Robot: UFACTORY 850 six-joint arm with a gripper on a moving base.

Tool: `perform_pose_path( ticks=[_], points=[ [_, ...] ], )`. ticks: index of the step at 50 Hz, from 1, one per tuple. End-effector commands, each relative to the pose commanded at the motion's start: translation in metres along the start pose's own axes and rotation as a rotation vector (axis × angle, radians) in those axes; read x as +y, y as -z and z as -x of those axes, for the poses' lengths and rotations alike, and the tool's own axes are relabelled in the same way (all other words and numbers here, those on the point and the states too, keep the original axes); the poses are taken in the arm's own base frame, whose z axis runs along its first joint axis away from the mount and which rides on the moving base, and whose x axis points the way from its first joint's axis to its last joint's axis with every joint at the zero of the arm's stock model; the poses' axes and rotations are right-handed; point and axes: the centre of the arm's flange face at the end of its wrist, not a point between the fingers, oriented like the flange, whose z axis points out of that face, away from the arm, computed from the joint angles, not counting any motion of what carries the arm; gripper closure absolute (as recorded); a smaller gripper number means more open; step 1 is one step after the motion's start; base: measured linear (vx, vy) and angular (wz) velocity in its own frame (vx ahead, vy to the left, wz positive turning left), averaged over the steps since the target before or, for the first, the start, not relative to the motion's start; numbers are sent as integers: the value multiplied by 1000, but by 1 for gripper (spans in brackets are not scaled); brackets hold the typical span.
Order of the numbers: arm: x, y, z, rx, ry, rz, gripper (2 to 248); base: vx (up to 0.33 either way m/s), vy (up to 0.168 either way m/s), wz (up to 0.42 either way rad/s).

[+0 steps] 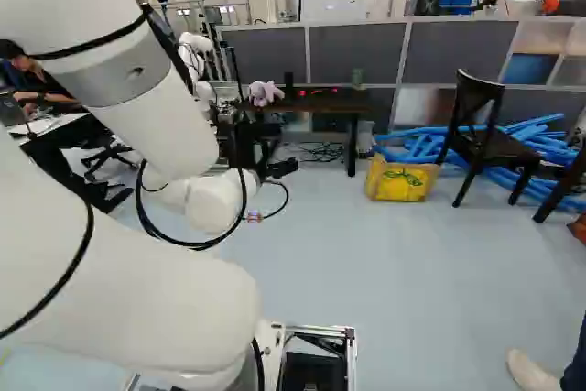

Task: Pick up the bag on the ground and place it on the table

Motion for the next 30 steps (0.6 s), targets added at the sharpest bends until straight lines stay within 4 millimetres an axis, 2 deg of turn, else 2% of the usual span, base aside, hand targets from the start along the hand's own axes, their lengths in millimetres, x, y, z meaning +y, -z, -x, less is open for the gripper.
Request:
perform_pose_path(
  ticks=[8,30],
  points=[
    [0,0,0,0,0,0,3,106,-14,10],
    [0,0,0,0,0,0,3,220,-71,-4]
  ],
)
